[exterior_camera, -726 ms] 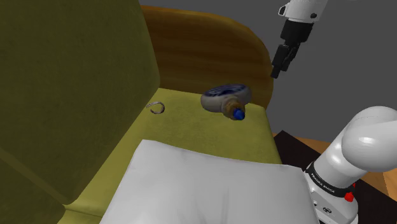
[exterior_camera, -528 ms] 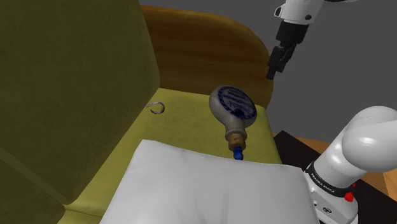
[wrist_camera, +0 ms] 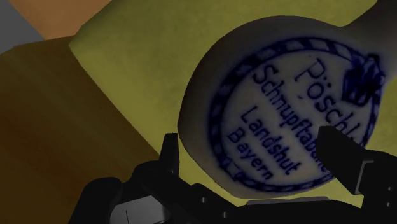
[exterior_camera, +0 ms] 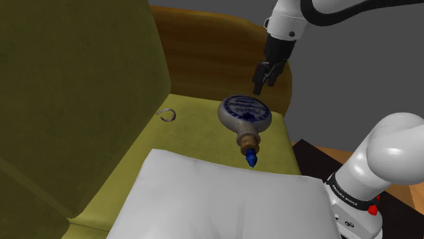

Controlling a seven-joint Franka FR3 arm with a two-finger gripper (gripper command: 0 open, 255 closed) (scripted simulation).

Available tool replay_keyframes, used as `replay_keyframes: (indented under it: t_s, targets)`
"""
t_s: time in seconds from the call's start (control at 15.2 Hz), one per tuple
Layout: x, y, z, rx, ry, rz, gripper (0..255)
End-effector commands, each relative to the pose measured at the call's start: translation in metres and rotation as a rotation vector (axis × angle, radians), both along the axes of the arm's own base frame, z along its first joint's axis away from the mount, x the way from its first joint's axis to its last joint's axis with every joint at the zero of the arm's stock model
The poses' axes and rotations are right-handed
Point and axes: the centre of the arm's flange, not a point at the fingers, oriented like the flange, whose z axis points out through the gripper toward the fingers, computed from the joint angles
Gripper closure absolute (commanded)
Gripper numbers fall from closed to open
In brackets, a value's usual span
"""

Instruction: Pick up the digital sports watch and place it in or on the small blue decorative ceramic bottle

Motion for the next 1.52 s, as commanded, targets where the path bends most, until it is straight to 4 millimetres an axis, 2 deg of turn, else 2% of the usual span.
replay_keyframes:
  t_s: [0.0, 1.45]
  targets:
    - [0.013, 0.023, -0.006, 0.004, -0.016, -0.003, 0]
    - [0.139, 0.258, -0.076, 0.027, -0.175, -0.025, 0]
